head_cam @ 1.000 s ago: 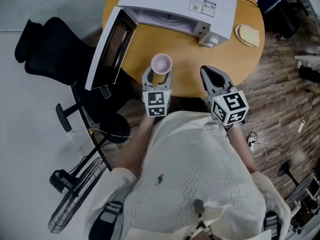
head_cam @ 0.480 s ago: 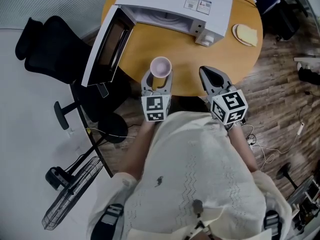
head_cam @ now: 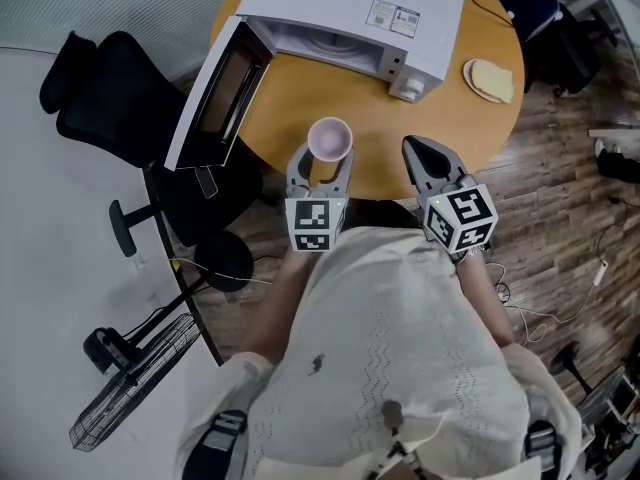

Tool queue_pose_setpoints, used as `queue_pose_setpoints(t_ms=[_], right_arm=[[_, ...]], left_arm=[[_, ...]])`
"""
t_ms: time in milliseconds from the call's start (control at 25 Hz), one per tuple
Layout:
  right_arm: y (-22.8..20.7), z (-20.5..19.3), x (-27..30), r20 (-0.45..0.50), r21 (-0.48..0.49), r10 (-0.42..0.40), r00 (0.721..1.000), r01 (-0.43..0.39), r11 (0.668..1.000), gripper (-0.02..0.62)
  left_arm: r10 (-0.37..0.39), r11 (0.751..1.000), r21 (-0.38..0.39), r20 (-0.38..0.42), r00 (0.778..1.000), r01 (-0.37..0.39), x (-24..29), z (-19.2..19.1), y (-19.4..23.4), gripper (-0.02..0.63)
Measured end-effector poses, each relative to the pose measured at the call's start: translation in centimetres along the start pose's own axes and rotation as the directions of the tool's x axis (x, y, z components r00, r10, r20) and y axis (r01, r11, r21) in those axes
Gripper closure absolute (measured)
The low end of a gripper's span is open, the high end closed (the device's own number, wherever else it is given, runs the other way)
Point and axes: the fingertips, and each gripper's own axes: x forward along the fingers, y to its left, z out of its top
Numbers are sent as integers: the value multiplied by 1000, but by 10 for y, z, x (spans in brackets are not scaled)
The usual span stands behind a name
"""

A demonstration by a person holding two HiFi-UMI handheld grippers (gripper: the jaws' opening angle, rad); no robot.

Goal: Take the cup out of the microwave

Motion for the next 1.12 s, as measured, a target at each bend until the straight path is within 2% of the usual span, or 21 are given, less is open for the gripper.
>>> queue_pose_setpoints(t_ms=[360,800,1120], right_arm=[[-4,27,-13,71,-8,7,997,-7,1000,588],[-8,80,-42,190,-40,-1,982,9,999,588],[-10,116,-66,250,-105,8,968,19,994,588]], left_arm=[[-4,1000,-27,0,1000,4,-9,23,-7,334],[70,997,-28,32,997,-69,-28,66,7,334],[102,993,-68,58,993,-98,-45,93,15,334]])
